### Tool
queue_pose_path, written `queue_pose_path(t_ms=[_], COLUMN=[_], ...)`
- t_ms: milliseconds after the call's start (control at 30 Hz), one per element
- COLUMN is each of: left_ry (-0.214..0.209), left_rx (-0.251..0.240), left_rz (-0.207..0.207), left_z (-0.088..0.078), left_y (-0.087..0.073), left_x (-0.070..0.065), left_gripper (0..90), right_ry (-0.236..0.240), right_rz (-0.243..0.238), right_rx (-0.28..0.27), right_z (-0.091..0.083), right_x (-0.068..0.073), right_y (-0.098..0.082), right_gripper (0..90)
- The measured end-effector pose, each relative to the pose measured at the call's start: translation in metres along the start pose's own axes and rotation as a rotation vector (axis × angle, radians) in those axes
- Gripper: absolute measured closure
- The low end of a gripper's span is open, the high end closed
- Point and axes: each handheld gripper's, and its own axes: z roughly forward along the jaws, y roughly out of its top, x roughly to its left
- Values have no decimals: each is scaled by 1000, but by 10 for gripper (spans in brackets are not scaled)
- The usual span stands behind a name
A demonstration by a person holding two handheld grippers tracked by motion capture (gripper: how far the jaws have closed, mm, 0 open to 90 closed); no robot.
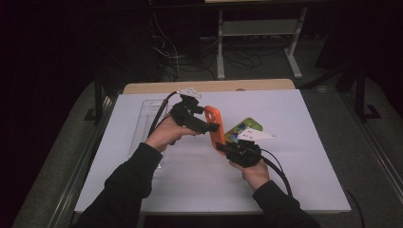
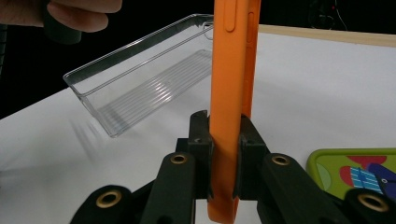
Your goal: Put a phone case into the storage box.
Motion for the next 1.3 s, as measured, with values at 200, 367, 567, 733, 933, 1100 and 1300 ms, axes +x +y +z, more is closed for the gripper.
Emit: queue_pose_path(t_ms=[200,367,567,733,933,1100,1300], left_ry=[-15,-10,-5,-7,-14,-14,-12], left_rx=[14,7,3,-2,-5,-9,-14], left_rz=[-1,-2,6,-9,-22,-30,-43], left_z=[4,7,7,8,9,9,11], left_y=[0,0,0,1,2,2,3], left_x=[-2,-2,-3,-2,-2,-3,-3], left_gripper=[0,0,23,67,87,107,130], right_ry=[6,11,13,12,15,19,18], right_rz=[-2,-11,-7,-7,-9,-1,-1], right_rx=[-5,-5,1,7,22,29,46], right_z=[1,2,3,4,6,8,11], right_x=[2,3,3,3,3,4,5], right_y=[0,0,-1,-2,-3,-4,-6], right_gripper=[785,785,785,785,786,786,785])
